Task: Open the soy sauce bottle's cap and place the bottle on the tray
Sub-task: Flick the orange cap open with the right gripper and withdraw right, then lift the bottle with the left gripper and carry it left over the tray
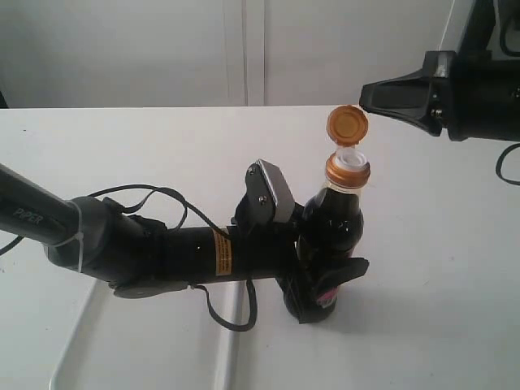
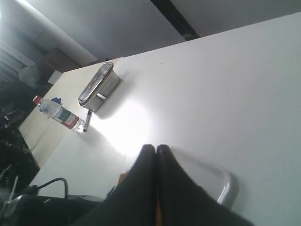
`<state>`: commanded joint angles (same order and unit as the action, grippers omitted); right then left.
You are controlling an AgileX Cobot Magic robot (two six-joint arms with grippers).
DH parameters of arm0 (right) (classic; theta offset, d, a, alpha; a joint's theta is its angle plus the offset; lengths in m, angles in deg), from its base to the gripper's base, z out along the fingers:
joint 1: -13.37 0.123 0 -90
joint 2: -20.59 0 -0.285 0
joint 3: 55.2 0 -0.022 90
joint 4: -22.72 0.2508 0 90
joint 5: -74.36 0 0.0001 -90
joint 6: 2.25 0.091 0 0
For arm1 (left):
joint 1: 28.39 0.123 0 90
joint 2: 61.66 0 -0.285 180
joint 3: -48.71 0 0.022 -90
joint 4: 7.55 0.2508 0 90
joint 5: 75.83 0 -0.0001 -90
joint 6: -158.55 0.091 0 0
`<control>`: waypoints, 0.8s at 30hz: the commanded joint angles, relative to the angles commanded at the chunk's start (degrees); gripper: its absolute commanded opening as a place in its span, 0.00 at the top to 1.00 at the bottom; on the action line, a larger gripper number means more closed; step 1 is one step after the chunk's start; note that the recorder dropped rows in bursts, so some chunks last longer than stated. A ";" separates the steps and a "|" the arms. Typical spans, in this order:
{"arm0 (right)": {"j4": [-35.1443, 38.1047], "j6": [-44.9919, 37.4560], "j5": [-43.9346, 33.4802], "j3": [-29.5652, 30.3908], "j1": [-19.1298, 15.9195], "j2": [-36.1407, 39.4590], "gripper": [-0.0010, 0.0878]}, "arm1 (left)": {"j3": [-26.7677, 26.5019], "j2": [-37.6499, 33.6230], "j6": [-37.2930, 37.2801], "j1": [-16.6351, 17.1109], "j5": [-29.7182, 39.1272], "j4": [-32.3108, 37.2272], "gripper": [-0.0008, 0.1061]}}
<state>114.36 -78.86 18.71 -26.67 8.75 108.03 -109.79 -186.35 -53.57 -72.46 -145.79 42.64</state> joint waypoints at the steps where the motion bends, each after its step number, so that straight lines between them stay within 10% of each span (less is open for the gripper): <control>1: -0.25 -0.79 1.90 0.00 0.00 -0.69 0.99 | 0.00 0.00 0.00 0.00 0.00 0.00 0.99; 8: -15.50 1.88 20.22 0.00 0.00 -8.56 0.99 | 0.00 0.00 0.00 0.00 0.00 -0.46 0.99; 16: -52.20 32.63 30.96 0.20 0.00 -16.95 0.99 | 0.00 1.34 0.00 0.00 0.00 -1.13 0.99; 24: -61.18 43.92 46.45 12.28 0.00 -25.70 0.99 | 0.00 5.51 0.00 0.00 0.00 -1.75 0.99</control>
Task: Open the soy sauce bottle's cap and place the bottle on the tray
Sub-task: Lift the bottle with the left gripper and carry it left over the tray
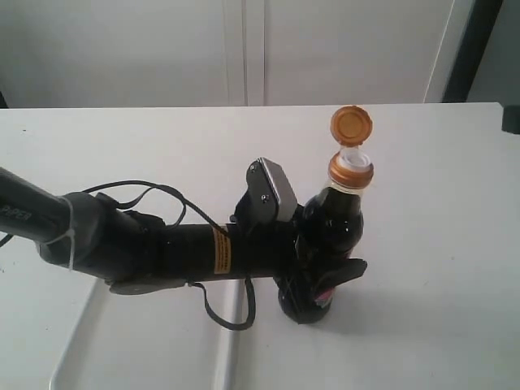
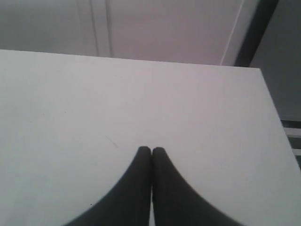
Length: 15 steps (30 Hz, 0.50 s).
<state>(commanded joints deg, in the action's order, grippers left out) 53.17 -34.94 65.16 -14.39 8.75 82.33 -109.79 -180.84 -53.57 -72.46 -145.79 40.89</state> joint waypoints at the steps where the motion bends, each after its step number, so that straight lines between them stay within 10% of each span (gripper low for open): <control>1: 0.00 0.00 3.07 1.76 0.13 -1.67 0.99 | 0.00 0.43 0.00 0.00 0.00 -0.12 0.99; 15: -0.75 -2.18 13.74 12.46 4.28 -10.82 0.99 | 0.12 8.25 -0.12 0.00 0.00 -1.03 0.99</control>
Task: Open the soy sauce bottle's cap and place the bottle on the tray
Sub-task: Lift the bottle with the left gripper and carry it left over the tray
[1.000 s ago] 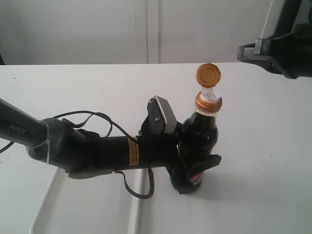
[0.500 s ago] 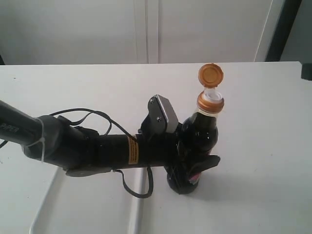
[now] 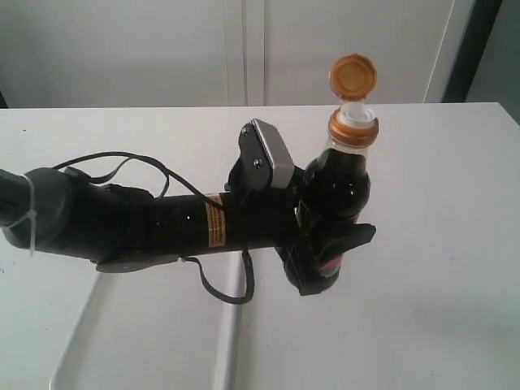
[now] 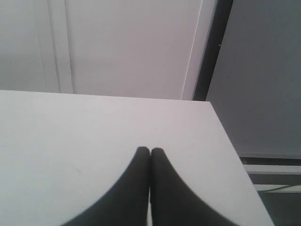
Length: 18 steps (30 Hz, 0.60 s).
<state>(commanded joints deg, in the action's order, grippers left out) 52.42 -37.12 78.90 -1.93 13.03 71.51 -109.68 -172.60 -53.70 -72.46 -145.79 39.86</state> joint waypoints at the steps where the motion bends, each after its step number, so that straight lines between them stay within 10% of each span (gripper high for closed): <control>1: 0.00 0.00 -0.25 0.10 0.09 -0.28 0.99 | 0.27 0.83 0.00 0.00 0.62 -0.55 0.99; 18: 0.22 0.12 -1.85 0.10 0.94 -1.26 0.99 | 13.66 10.87 4.25 5.85 0.78 -10.15 0.99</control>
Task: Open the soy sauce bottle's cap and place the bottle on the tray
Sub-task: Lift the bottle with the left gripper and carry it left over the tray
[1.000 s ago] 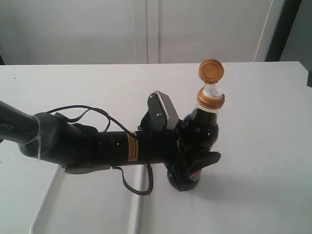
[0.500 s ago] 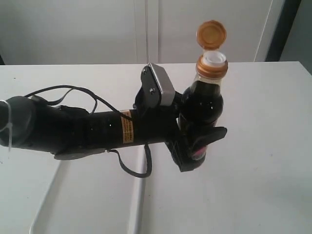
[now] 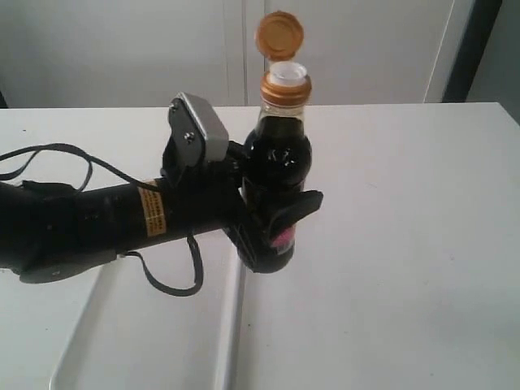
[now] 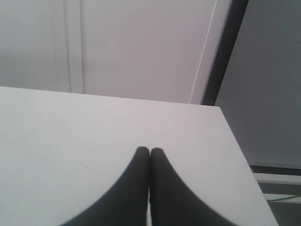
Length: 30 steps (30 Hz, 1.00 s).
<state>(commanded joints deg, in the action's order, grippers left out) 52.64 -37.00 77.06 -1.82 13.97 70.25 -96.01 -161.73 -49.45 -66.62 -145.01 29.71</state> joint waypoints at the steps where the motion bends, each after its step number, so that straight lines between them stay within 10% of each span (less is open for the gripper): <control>1: 0.00 0.00 0.00 0.00 0.00 0.00 0.99 | 0.80 0.51 0.47 0.27 0.00 -0.39 0.99; 30: 0.58 0.00 -0.12 0.00 0.00 0.00 0.99 | 21.48 8.98 17.68 0.39 -0.78 -28.43 0.99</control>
<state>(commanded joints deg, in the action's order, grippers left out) 53.22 -37.00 76.93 -1.82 13.97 70.25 -74.53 -152.75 -31.77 -66.22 -145.79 1.28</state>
